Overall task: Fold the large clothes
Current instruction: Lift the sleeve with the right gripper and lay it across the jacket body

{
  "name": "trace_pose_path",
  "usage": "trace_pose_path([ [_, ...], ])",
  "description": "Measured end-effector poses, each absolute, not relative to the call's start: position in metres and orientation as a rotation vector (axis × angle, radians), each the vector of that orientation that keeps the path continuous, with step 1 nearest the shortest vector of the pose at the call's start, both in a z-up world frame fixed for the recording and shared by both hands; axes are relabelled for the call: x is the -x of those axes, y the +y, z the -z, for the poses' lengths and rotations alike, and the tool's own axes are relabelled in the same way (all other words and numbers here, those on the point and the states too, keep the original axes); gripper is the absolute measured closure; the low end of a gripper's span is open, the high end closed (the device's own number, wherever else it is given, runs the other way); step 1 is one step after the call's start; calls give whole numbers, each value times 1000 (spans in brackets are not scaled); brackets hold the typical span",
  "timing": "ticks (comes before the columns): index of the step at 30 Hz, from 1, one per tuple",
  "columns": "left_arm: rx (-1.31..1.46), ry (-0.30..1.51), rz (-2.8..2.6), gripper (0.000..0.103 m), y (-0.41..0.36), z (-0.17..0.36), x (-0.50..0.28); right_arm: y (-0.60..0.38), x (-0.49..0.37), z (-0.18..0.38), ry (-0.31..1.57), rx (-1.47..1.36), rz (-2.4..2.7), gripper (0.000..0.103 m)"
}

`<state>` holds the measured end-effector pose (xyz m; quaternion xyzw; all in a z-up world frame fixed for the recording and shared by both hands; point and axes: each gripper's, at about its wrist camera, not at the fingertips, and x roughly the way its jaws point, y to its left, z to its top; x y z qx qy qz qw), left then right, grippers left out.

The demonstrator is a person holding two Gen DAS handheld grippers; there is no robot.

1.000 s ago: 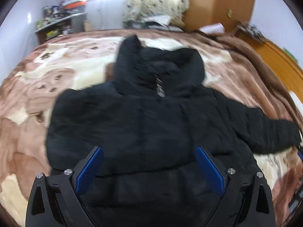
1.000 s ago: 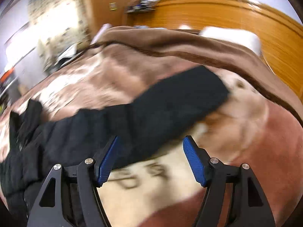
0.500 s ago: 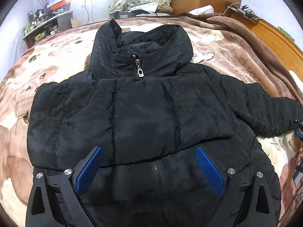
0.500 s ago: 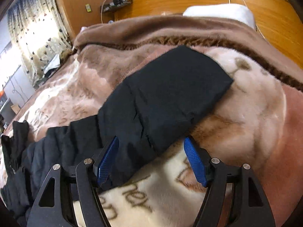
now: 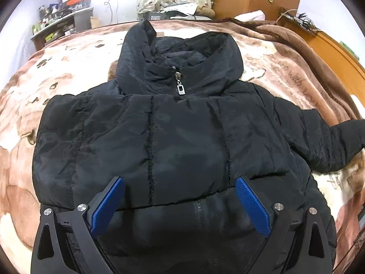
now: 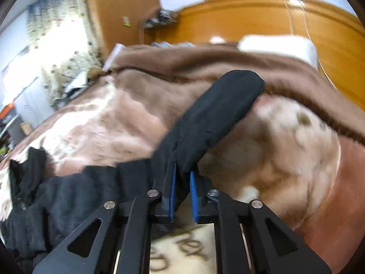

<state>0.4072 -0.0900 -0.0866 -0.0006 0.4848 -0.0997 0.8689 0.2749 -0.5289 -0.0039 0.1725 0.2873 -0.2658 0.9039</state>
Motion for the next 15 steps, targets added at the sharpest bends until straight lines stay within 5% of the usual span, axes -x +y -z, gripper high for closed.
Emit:
trace_pose_path([
  [15, 89, 962, 201, 4, -47, 60, -404, -370, -309, -61, 488, -159, 122, 95],
])
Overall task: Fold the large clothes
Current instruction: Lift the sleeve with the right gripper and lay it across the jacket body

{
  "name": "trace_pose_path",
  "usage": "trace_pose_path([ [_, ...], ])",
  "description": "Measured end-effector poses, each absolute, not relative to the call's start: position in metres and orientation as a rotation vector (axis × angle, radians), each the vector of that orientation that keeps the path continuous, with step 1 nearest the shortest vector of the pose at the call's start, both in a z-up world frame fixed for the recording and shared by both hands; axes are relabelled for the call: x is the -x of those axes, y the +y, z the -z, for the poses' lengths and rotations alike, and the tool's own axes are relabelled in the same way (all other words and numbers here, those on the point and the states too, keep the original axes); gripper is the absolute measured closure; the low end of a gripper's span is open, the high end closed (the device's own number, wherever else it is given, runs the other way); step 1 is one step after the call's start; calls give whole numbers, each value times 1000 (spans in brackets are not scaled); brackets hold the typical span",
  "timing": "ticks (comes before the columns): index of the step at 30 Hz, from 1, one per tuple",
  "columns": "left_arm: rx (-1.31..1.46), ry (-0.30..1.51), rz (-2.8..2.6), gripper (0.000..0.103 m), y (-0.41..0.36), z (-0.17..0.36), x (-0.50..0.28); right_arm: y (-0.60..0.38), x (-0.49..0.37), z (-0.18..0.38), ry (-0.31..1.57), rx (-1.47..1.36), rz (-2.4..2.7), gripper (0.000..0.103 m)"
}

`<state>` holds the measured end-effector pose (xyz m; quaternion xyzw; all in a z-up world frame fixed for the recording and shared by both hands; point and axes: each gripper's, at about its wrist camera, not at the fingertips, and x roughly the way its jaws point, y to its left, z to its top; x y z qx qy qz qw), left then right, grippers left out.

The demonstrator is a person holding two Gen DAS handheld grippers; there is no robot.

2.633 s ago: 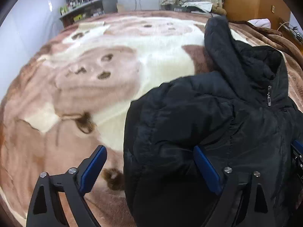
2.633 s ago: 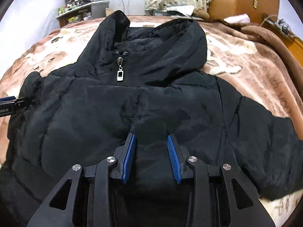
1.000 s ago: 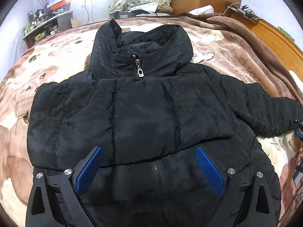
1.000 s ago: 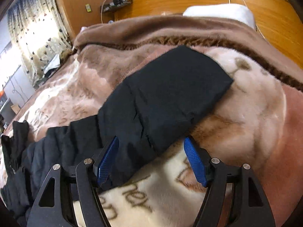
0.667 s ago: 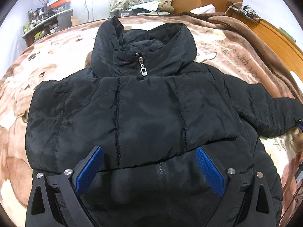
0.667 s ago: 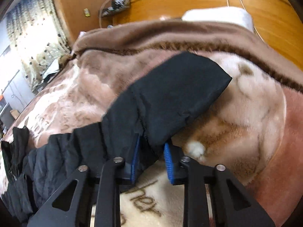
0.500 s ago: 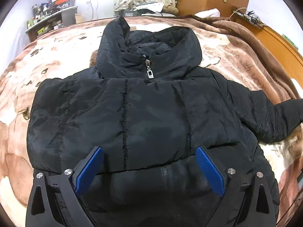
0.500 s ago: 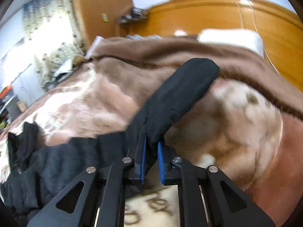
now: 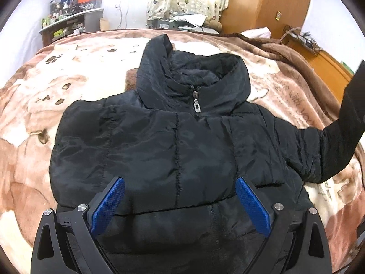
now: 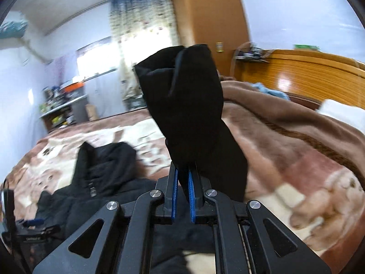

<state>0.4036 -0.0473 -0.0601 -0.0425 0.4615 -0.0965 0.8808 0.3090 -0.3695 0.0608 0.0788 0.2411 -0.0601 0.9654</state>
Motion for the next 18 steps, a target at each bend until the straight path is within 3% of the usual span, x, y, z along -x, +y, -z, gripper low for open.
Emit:
trace_pose_path([
  [11, 201, 943, 204, 4, -11, 50, -409, -275, -340, 4, 654, -12, -78, 95],
  [18, 365, 1023, 328, 5, -12, 62, -428, -244, -346, 53, 805, 37, -175, 95],
])
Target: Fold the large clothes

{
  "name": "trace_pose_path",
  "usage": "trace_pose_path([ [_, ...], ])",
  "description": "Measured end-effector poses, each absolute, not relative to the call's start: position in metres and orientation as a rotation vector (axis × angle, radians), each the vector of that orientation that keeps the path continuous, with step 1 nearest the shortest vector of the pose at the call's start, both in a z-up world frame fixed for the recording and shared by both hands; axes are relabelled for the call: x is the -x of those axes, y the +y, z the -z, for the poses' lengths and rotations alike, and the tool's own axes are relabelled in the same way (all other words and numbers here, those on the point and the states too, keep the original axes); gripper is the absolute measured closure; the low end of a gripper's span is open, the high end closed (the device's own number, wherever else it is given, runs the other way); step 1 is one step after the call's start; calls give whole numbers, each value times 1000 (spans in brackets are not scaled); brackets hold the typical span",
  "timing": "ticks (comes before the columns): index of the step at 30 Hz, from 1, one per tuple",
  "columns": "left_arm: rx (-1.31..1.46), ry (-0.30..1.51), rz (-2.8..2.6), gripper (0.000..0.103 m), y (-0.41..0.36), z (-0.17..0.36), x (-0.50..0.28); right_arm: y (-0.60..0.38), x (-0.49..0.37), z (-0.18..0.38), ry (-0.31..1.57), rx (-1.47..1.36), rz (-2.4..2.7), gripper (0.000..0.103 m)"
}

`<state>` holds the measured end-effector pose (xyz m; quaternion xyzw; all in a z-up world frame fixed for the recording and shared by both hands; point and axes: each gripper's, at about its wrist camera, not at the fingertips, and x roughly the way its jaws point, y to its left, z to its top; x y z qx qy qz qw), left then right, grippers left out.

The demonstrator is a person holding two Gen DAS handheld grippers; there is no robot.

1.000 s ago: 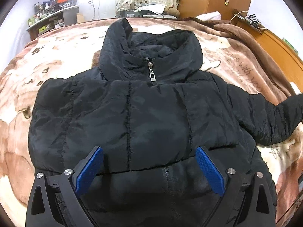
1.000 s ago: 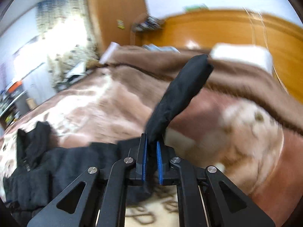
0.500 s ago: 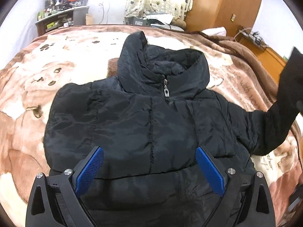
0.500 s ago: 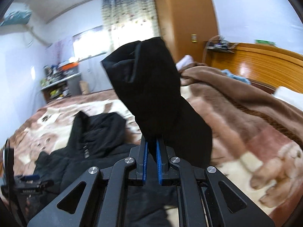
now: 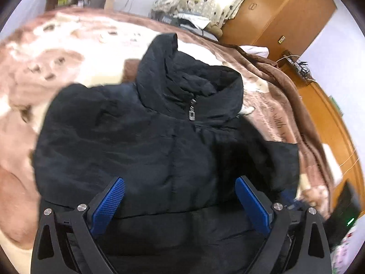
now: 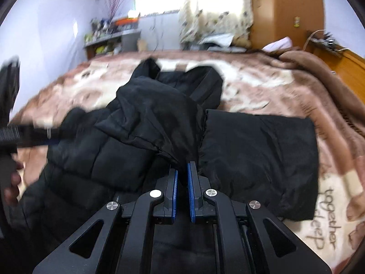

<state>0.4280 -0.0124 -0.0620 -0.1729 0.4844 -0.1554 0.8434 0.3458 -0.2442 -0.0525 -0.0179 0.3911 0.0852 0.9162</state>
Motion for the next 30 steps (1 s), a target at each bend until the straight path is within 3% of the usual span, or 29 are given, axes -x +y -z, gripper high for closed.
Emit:
trace_pose_path([
  [5, 375, 1077, 366, 5, -33, 72, -442, -244, -353, 73, 902, 4, -222, 89],
  [8, 357, 1121, 387, 5, -51, 79, -452, -247, -351, 77, 941, -26, -230, 74],
  [10, 315, 1136, 367, 5, -61, 85, -458, -250, -345, 76, 940, -41, -230, 57],
  [13, 232, 1146, 355, 5, -79, 89, -460, -259, -338, 69, 932, -52, -251, 43],
  [18, 71, 1197, 311, 6, -108, 105, -466, -281, -323, 55, 901, -33, -234, 43],
  [20, 46, 1193, 293, 15, -114, 106, -466, -296, -318, 51, 893, -62, -204, 43],
  [21, 29, 1170, 288, 31, -118, 105, -465, -305, -316, 50, 888, -79, -181, 43],
  [23, -9, 1144, 291, 49, -125, 102, -462, -317, -309, 46, 868, -88, -141, 43],
  [25, -36, 1143, 296, 78, -130, 100, -458, -328, -303, 42, 850, -101, -103, 43],
  [27, -40, 1127, 293, 90, -128, 94, -456, -340, -302, 40, 845, -132, -76, 43],
  [30, 25, 1094, 319, 96, -115, 77, -454, -354, -303, 35, 844, -164, -18, 43],
])
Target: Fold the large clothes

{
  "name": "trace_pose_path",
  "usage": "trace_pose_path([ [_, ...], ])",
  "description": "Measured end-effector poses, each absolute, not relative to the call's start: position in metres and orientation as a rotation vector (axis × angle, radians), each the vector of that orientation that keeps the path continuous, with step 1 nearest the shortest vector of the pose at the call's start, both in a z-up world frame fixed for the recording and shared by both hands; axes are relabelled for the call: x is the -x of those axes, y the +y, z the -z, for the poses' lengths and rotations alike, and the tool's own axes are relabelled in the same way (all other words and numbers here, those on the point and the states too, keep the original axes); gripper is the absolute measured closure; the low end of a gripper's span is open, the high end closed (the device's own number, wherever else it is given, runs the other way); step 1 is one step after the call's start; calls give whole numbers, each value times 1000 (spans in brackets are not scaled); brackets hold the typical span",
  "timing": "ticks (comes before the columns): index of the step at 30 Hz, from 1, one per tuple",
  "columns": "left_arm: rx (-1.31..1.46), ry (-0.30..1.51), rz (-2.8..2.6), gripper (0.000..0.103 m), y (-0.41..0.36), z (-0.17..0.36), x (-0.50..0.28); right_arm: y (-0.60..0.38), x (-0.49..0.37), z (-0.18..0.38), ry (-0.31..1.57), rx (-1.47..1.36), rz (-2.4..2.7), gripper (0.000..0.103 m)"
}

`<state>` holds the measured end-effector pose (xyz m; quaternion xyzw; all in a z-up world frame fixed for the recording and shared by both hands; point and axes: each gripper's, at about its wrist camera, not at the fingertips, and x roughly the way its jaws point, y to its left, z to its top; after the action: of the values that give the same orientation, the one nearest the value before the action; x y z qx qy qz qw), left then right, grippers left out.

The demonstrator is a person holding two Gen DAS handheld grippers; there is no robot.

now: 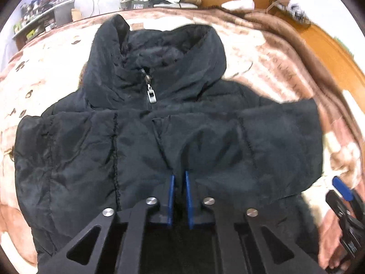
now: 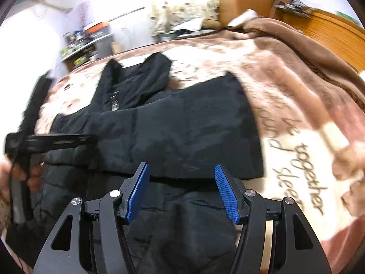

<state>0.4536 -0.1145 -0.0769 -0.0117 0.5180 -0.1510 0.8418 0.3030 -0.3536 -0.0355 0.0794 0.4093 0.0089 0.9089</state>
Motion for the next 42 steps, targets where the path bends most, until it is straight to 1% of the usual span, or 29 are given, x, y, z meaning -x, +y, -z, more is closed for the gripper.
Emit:
trace_pose_path([
  [7, 95, 943, 326, 97, -64, 14, -439, -363, -306, 11, 784, -167, 28, 43],
  [12, 47, 890, 263, 97, -29, -1, -434, -349, -320, 5, 779, -137, 12, 43],
  [17, 43, 958, 186, 97, -5, 33, -438, -325, -346, 18, 808, -117, -25, 43],
  [23, 26, 1014, 108, 97, 8, 80, -440, -299, -378, 53, 894, -39, -49, 43],
  [28, -15, 1068, 64, 97, 11, 112, -447, -297, -397, 81, 959, -37, -49, 43],
  [37, -93, 1062, 43, 97, 2, 125, -453, -289, -411, 113, 1019, -5, -23, 41],
  [40, -115, 1054, 46, 97, 1, 120, -449, -281, -413, 117, 1032, 50, -7, 41],
  [42, -70, 1041, 83, 97, 7, 107, -442, -281, -416, 111, 1062, 49, -3, 41],
])
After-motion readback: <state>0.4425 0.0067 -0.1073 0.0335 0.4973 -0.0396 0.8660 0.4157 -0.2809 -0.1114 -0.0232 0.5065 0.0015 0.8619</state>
